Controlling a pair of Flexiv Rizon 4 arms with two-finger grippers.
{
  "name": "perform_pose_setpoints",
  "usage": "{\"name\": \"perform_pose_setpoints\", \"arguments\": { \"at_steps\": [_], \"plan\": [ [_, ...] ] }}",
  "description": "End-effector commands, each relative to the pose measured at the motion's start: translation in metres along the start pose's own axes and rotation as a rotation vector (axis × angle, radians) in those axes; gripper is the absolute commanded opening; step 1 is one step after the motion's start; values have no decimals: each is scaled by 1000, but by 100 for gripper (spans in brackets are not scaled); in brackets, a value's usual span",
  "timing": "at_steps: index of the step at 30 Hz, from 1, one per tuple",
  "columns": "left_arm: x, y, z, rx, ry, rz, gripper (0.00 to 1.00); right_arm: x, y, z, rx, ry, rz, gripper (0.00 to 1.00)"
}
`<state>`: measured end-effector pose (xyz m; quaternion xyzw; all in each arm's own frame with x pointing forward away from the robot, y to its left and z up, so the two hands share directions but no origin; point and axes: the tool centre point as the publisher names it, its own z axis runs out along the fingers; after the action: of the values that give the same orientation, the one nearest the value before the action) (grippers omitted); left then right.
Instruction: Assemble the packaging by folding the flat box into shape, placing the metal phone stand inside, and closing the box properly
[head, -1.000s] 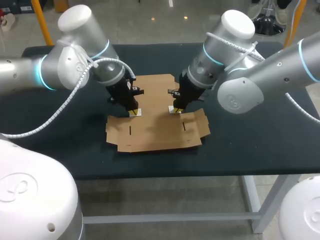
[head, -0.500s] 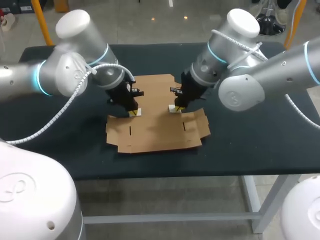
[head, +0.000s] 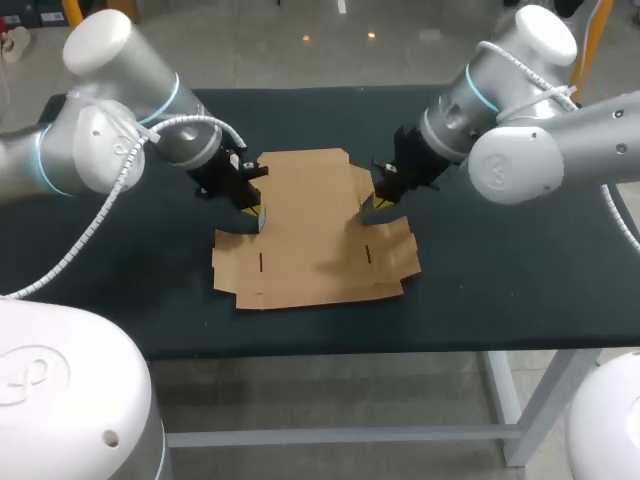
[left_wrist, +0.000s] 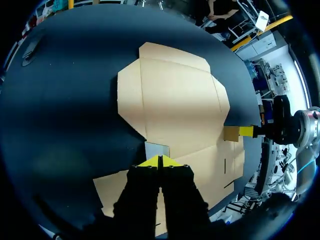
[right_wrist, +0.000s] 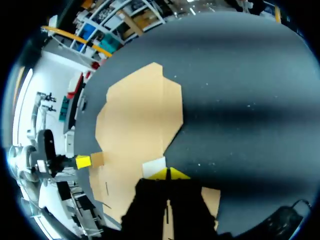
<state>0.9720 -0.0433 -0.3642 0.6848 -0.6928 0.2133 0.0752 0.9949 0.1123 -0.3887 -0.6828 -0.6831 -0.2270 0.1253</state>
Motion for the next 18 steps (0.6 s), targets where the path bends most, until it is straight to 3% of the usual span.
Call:
{"name": "perform_pose_setpoints", "arguments": {
  "at_steps": [1, 12, 18],
  "plan": [
    [-7, 7, -26, -2, 23, -9, 0, -11, -2, -26, 46, 56, -3, 0],
    [-23, 35, -59, -5, 76, -54, 0, -29, -30, -56, 87, 115, 18, 0],
    [-29, 64, -67, 2, 113, -63, 0, -36, -56, -63, 98, 126, 24, 0]
  ]
}}
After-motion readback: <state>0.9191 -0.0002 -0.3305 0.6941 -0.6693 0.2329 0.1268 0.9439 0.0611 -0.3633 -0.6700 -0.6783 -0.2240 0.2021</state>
